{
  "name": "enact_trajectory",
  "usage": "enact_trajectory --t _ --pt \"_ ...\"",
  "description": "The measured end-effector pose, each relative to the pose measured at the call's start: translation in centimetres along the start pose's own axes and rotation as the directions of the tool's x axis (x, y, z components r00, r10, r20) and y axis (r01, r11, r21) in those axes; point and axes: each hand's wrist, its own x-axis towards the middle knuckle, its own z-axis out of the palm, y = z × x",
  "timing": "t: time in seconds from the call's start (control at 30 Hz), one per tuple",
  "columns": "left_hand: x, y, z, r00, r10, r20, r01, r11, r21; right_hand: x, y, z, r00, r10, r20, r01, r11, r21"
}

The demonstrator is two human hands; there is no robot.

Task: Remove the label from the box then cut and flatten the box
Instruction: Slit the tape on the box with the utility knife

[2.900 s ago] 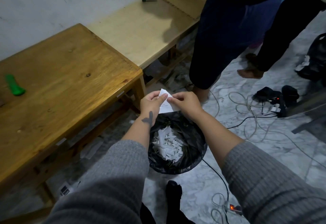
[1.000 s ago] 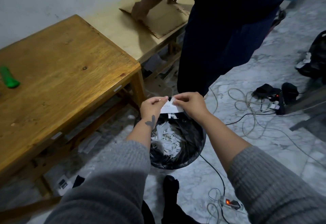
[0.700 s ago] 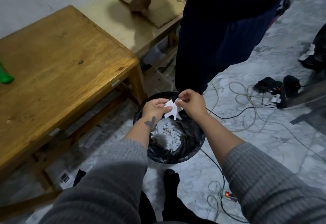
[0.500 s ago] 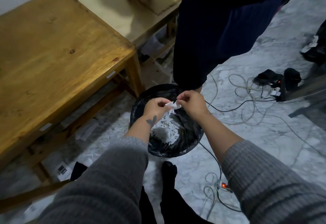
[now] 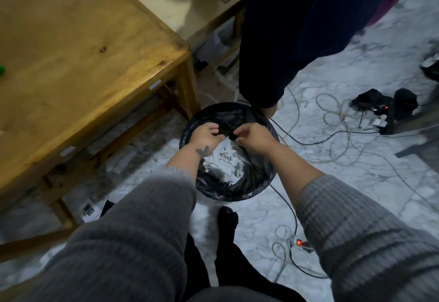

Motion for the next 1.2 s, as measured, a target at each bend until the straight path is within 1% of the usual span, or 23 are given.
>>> enact_trajectory --t 0.07,0.13,0.23,0.3,0.43,0.53,0.63,0.73,0.9,1.03,1.1,1.13,1.2 --pt "-0.9 1.0 -1.8 1.000 -0.023 0.001 0.023 0.999 -0.028 -0.3 -2.2 -0.9 0.998 -0.033 0.045 0.035 0.998 -0.055" --pt "-2.2 2.3 -4.2 0.999 -0.022 -0.030 0.021 0.999 -0.034 -0.6 -5.1 -1.8 0.993 -0.081 0.089 0.091 0.990 -0.111" --pt "-4.2 3.9 -9.0 0.992 0.010 -0.124 -0.011 1.000 -0.004 -0.9 -10.6 -2.8 0.974 -0.194 0.117 0.215 0.956 -0.202" --pt "-5.5 4.3 -12.6 0.981 0.029 -0.193 -0.035 0.999 -0.030 -1.1 -14.6 -3.0 0.956 -0.270 0.116 0.291 0.929 -0.231" --pt "-7.8 3.2 -19.6 0.940 0.023 -0.341 -0.045 0.997 -0.057 -1.3 -22.6 -1.7 0.909 -0.397 0.130 0.417 0.869 -0.265" --pt "-9.7 1.8 -25.0 0.917 0.006 -0.398 -0.033 0.998 -0.061 -1.1 -28.2 0.5 0.881 -0.439 0.178 0.473 0.839 -0.271" --pt "-10.8 -0.2 -30.4 0.879 -0.017 -0.476 -0.015 0.998 -0.063 -0.6 -33.4 3.1 0.849 -0.485 0.208 0.527 0.798 -0.293" --pt "-11.3 -2.5 -35.6 0.828 -0.016 -0.561 -0.021 0.998 -0.060 0.2 -38.4 5.8 0.826 -0.516 0.226 0.563 0.766 -0.311" --pt "-11.3 -6.6 -43.7 0.763 -0.037 -0.646 0.013 0.999 -0.042 2.1 -45.9 9.9 0.801 -0.550 0.236 0.597 0.708 -0.377" --pt "-10.8 -10.1 -48.0 0.694 -0.059 -0.718 0.024 0.998 -0.059 4.6 -49.8 13.6 0.814 -0.542 0.207 0.579 0.729 -0.365" --pt "-10.3 -11.8 -49.6 0.641 -0.055 -0.766 0.045 0.998 -0.034 6.1 -51.0 15.7 0.824 -0.536 0.182 0.565 0.755 -0.334" --pt "-10.0 -12.6 -50.2 0.611 -0.047 -0.790 0.070 0.998 -0.005 6.7 -51.5 16.8 0.830 -0.529 0.175 0.556 0.764 -0.327" --pt "-9.3 -14.0 -51.1 0.574 -0.044 -0.817 0.137 0.990 0.043 7.8 -52.1 18.8 0.836 -0.521 0.171 0.546 0.765 -0.342"
